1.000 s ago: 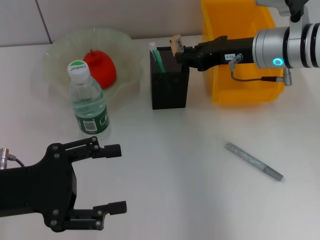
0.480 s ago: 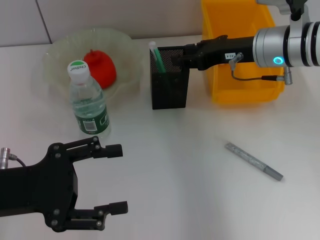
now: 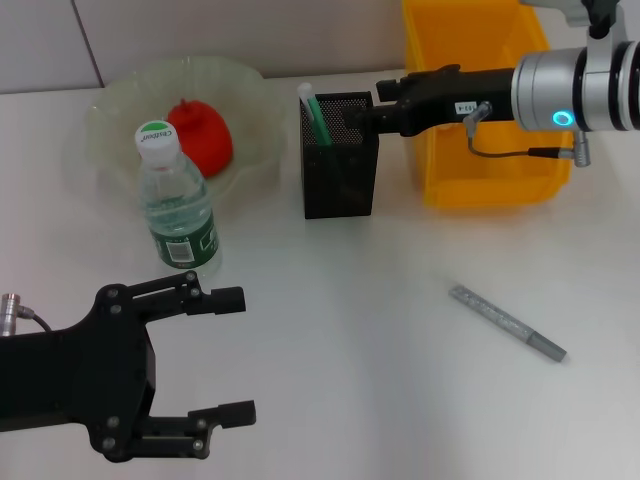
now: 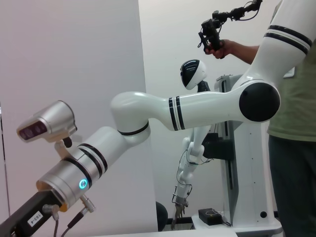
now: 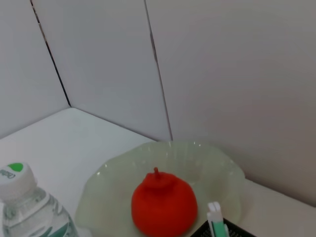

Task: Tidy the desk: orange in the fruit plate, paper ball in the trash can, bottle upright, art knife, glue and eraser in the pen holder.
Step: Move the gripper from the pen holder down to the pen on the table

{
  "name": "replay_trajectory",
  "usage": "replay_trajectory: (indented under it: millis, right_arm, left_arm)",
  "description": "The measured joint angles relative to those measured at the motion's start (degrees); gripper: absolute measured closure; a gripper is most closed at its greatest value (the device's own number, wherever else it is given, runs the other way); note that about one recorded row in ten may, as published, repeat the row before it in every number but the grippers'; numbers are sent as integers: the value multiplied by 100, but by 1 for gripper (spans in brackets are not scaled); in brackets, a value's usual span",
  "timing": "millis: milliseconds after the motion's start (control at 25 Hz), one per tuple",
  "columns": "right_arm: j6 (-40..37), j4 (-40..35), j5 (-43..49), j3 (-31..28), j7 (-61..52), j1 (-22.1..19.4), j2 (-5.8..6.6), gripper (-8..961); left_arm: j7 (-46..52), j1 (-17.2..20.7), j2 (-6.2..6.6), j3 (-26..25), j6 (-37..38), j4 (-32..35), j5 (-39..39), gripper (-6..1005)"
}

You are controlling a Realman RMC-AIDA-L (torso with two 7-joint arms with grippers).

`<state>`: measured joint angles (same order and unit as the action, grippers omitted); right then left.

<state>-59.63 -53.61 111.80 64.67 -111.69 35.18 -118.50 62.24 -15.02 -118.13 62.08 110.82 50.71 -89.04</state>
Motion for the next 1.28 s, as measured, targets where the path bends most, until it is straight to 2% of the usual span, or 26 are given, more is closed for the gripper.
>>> replay_trajectory:
  millis: [80, 280, 600, 1120, 1280]
  right_arm:
    - [-10, -207, -69, -7, 139, -125, -39, 326]
    - [-282, -342, -576, -28, 438, -293, -35, 275]
    - [-981, -377, -1277, -234, 1049, -536, -29, 275]
    - [-1974, -1030, -1123, -220, 1323, -1308, -26, 275]
    - [-2583, -1506, -687, -220, 1294, -1635, -35, 275]
  left_arm:
    - [0, -1, 0, 1, -13, 0, 0, 198]
    - [-6, -1, 0, -3, -12, 0, 0, 198]
    - [5, -1, 0, -23, -7, 0, 15, 198]
    - [60, 25, 1, -245, 2, -8, 43, 198]
    - [94, 38, 0, -259, 5, -10, 45, 198]
